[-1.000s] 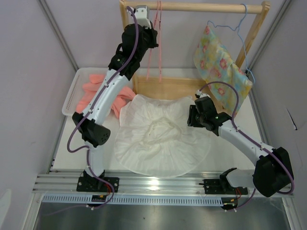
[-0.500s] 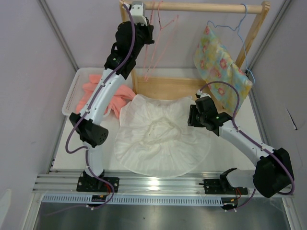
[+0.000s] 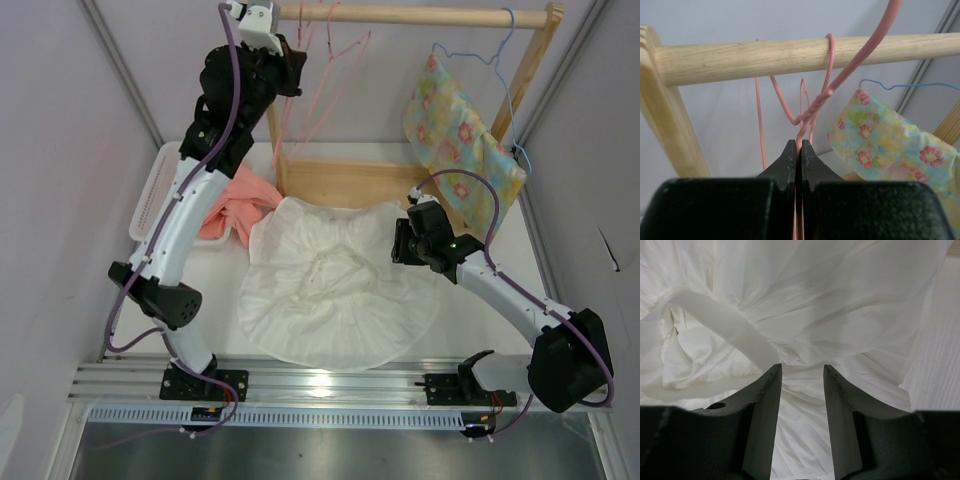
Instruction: Place the skirt on the hanger
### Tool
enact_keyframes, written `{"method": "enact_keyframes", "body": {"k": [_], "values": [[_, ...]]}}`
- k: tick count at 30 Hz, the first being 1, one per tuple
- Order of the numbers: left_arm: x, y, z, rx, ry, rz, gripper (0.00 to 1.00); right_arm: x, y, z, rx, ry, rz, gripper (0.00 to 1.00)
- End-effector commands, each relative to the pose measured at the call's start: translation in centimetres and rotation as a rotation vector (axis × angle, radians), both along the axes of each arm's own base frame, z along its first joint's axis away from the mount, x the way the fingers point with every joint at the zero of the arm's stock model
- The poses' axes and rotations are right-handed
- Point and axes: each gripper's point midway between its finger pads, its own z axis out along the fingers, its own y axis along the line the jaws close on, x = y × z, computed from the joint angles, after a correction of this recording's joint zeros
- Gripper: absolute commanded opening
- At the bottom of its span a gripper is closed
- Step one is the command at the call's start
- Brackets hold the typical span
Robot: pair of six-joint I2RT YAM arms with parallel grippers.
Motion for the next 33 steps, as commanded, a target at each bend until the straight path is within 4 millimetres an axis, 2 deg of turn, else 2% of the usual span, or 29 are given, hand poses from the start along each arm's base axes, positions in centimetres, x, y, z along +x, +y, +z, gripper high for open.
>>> {"method": "enact_keyframes", "body": {"k": [1,3,6,9,10,11,12,13,14,16,17,19,24,26,27,29,33], "values": [[-2.9,1.8,1.3,0.032,-0.009,-0.014,0.0,0.1,0.0,0.7,0.01,-0.028,0.011,0.44],[-3.9,1.7,1.0,0.055,0.006,-0.045,0.0,0.1,-0.1,0.8,0.01,-0.031,0.009,0.45],[-5.6,2.6,0.3,0.087,0.048,-0.042,0.0,0.0,-0.1,0.7,0.016,-0.027,0.009,0.45],[-7.4,4.7,-1.4,0.12,0.116,0.012,0.0,0.0,0.1,0.8,0.02,-0.027,0.016,0.45],[-8.9,6.1,-1.6,0.13,0.13,0.044,0.0,-0.1,0.1,0.8,0.019,-0.025,0.018,0.45],[-9.4,6.7,-2.8,0.145,0.156,0.055,0.0,-0.1,0.1,0.7,0.02,-0.023,0.017,0.44],[-10.2,7.2,-3.1,0.146,0.162,0.063,0.0,-0.1,0.0,0.7,0.017,-0.021,0.018,0.45],[-10.9,7.6,-4.5,0.156,0.194,0.065,0.0,-0.2,0.0,0.7,0.013,-0.019,0.021,0.45],[-12.4,8.5,-4.7,0.153,0.196,0.075,0.0,-0.2,0.0,0.6,0.012,-0.018,0.021,0.45],[-14.0,9.4,-5.5,0.151,0.213,0.081,0.0,-0.4,0.0,0.6,0.006,-0.012,0.028,0.45],[-15.3,10.2,-6.8,0.156,0.235,0.088,0.0,-0.3,0.0,0.6,0.007,-0.01,0.029,0.44],[-16.8,10.8,-7.7,0.151,0.258,0.083,0.0,-0.4,-0.1,0.6,0.002,-0.005,0.033,0.44],[-20.9,11.3,-12.8,0.181,0.389,0.01,0.0,-0.7,0.0,1.0,0.005,0.0,0.039,0.44],[-22.3,11.4,-14.0,0.168,0.44,-0.01,0.0,-0.7,0.2,1.0,0.018,0.001,0.039,0.44],[-22.8,11.6,-16.1,0.186,0.498,-0.011,0.0,-0.9,0.2,0.8,0.02,0.007,0.041,0.44],[-24.1,11.9,-16.7,0.17,0.513,-0.018,0.0,-1.1,0.6,0.5,0.021,0.012,0.05,0.44],[-26.7,10.4,-19.9,0.148,0.611,-0.145,0.0,-2.0,1.3,-0.2,0.027,0.012,0.066,0.44]]}}
